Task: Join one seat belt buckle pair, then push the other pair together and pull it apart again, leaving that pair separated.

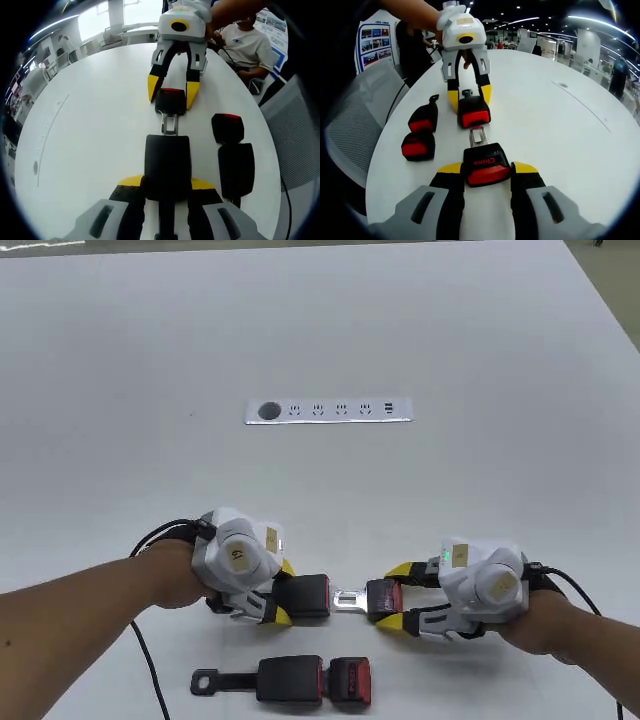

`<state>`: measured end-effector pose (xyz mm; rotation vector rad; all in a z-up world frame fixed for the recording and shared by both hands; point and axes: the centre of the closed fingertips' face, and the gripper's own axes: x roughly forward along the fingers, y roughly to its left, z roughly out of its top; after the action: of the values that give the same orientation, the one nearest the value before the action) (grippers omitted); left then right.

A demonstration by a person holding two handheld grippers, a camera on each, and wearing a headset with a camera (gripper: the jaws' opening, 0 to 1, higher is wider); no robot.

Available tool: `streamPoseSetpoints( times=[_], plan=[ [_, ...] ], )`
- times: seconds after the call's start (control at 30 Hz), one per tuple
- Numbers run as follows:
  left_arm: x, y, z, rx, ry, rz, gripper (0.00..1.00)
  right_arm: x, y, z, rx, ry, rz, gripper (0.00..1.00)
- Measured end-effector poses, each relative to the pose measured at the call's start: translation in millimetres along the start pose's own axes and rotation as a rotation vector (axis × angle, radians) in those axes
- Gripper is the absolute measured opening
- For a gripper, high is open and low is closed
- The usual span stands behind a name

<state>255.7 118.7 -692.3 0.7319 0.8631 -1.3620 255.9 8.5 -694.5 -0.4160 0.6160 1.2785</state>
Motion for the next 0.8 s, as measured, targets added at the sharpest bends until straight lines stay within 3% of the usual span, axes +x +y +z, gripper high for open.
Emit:
streamPoseSetpoints(
  times=[0.47, 0.8],
  plan=[
    [-0.9, 1.7, -0.9, -0.003, 0.002, 0.0, 0.33, -27.9, -2.3, -12.7, 0.018, 0.003, -0.024, 0.34],
    [0.0, 1.0, -0.4, -0.003, 0.003, 0.0, 0.33, -38.8, -3.1, -20.2, 0.03, 0.007, -0.04, 0.34]
  ],
)
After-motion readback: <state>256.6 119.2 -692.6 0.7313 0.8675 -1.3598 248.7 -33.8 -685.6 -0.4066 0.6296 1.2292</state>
